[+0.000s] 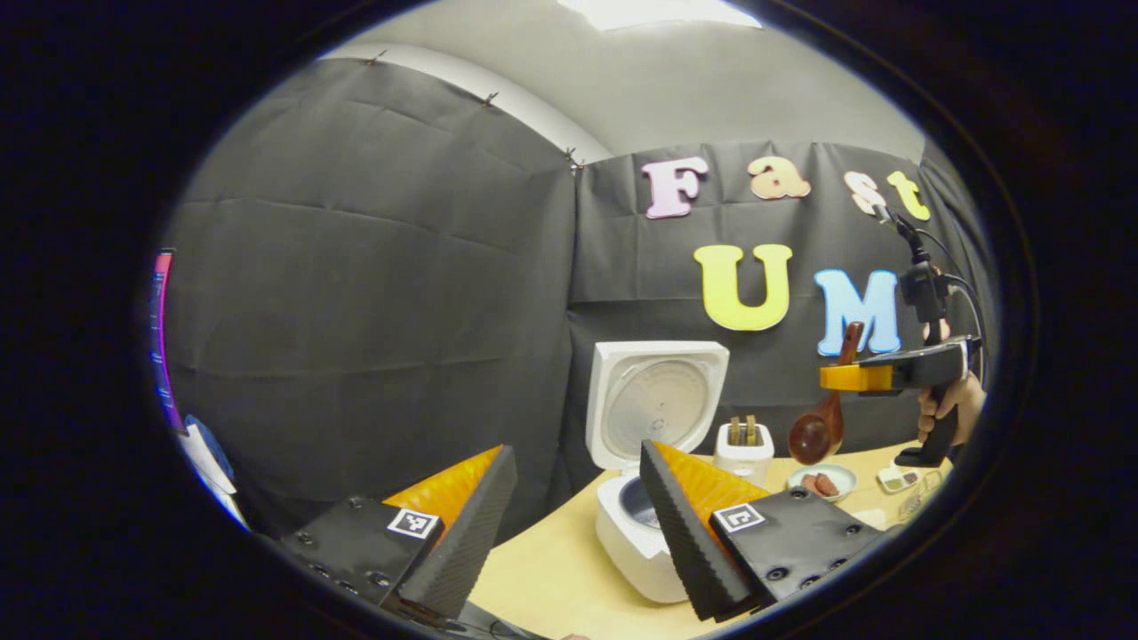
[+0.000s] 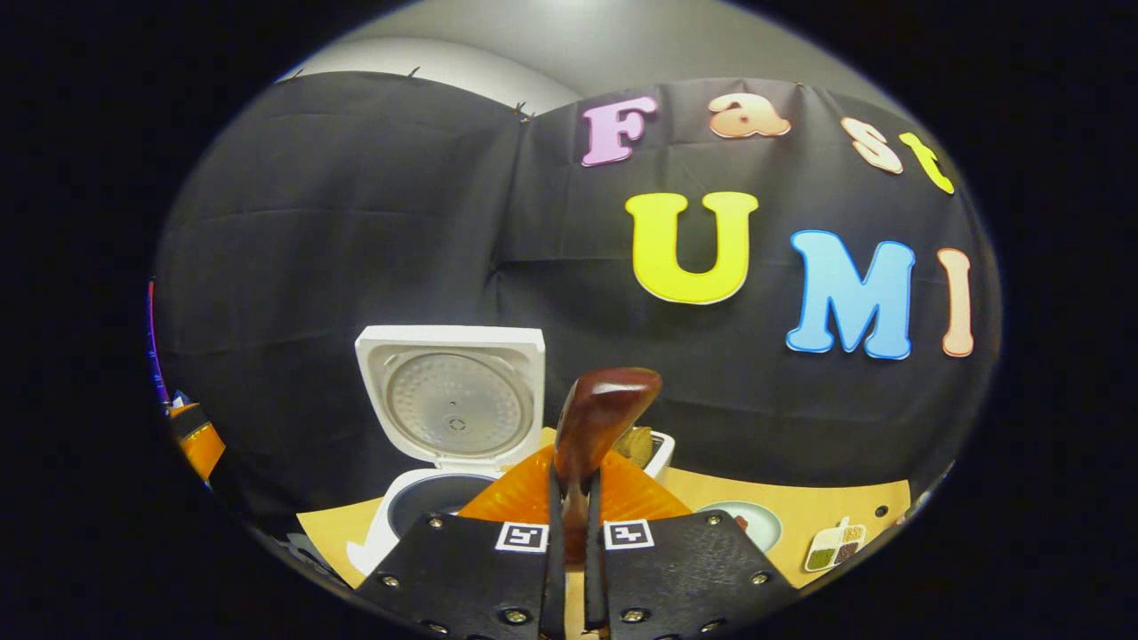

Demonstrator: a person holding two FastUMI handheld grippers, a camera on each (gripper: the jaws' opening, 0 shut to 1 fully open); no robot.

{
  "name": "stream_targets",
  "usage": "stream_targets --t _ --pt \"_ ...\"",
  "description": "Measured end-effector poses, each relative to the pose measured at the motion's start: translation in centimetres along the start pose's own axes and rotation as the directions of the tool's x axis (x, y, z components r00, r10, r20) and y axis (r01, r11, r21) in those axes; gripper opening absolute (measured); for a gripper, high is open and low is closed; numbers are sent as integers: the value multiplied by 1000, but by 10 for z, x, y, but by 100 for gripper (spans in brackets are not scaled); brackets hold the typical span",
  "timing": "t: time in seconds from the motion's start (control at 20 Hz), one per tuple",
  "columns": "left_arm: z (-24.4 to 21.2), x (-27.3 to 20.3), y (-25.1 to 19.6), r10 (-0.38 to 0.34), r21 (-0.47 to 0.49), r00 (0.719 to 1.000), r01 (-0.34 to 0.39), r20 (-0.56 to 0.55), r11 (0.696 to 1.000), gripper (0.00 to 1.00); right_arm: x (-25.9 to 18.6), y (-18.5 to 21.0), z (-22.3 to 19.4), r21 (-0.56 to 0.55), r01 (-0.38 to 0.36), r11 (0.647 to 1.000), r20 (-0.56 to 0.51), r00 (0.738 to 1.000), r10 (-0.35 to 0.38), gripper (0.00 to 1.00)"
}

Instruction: Close the left gripper, press the button to open the rice cooker; take a wooden spoon from the chopstick holder with the right hand, scoop a spoonful of rice and pour it into the rice cooker, then put the wooden spoon back into the chopstick holder.

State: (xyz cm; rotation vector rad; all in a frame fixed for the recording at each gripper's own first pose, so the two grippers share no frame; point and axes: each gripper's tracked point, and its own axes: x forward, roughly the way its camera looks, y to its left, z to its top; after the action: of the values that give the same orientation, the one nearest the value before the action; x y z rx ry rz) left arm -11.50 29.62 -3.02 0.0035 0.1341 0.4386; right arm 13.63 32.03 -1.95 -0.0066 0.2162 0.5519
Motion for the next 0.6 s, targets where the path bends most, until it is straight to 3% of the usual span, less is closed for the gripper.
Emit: stream_targets --t 0.1,0.2,0.6 --pt "6 1 -19 -27 2 1000 27 8 1000 100 -15 -25 -3 22 39 999 -2 999 -39 9" --pt "12 3 -36 -50 8 999 50 15 999 96 -27 -48 -5 60 70 996 -6 998 -70 9" --pt "24 2 -113 -153 21 988 153 32 988 100 -91 -155 -28 131 244 961 -29 970 -243 9"
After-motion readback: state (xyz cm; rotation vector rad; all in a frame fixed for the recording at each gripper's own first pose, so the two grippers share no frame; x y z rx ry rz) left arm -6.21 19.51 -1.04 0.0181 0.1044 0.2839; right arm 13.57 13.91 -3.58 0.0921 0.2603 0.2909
